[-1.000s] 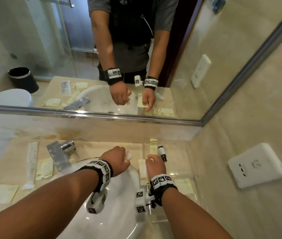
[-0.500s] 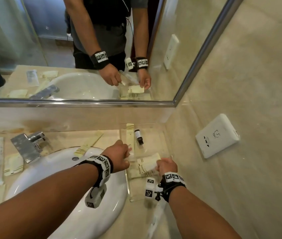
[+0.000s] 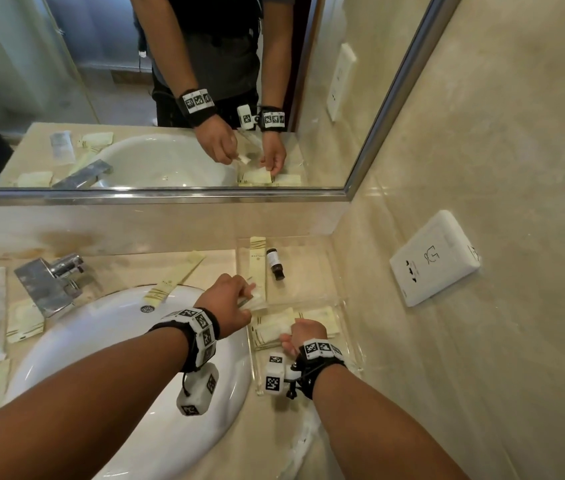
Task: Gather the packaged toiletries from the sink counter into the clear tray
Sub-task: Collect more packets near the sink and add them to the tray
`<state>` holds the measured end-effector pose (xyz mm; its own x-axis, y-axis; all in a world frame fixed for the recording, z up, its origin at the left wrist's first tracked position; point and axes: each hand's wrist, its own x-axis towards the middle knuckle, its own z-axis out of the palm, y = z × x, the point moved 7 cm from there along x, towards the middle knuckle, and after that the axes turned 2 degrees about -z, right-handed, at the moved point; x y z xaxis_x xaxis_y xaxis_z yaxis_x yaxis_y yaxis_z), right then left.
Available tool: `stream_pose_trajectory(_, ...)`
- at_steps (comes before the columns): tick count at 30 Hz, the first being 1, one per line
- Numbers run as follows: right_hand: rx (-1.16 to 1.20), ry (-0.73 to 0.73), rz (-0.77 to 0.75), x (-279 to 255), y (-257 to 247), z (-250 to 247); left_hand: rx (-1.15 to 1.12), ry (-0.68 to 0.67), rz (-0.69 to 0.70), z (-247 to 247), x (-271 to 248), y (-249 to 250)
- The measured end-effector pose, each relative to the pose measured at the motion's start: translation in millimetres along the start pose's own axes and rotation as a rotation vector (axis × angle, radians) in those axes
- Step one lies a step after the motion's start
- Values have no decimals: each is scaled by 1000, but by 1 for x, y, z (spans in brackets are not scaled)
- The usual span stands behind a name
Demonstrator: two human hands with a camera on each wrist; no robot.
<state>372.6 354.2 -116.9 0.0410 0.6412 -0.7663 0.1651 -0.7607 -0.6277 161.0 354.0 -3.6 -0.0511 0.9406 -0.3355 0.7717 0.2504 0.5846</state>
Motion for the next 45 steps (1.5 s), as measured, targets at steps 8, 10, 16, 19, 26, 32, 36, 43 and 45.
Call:
stream_pose_trajectory(8, -626, 180, -200, -11, -14, -9, 14, -20, -22, 1, 3, -1)
stream_pose_trajectory(10, -651, 184, -232, -17, -15, -9, 5, -13, -11, 2, 5, 4)
stream_pose_trajectory(16, -620, 201, -245, -16, -19, -19, -11, -34, 29, 19, 12, 17)
stream_pose_trajectory(19, -379, 180, -336, -22, -28, -19, 2, -49, 52, 26, 12, 27)
stream_pose_trajectory(26, 96, -165, -220, -27, -21, -6, -34, -63, 211, 52, 11, 61)
stream_pose_trajectory(32, 67, -90, -260, -28, -21, -23, 88, -125, 205, 65, 20, 68)
stream_pose_trajectory(36, 54, 69, -245, -13, -12, -49, 217, -121, 136, 71, 24, 63)
stream_pose_trajectory(43, 120, 302, -157, 14, 6, -92, 525, -310, 173, 106, 11, 47)
stream_pose_trajectory(45, 46, 313, -162, 23, 8, -93, 577, -351, 182, 114, 8, 42)
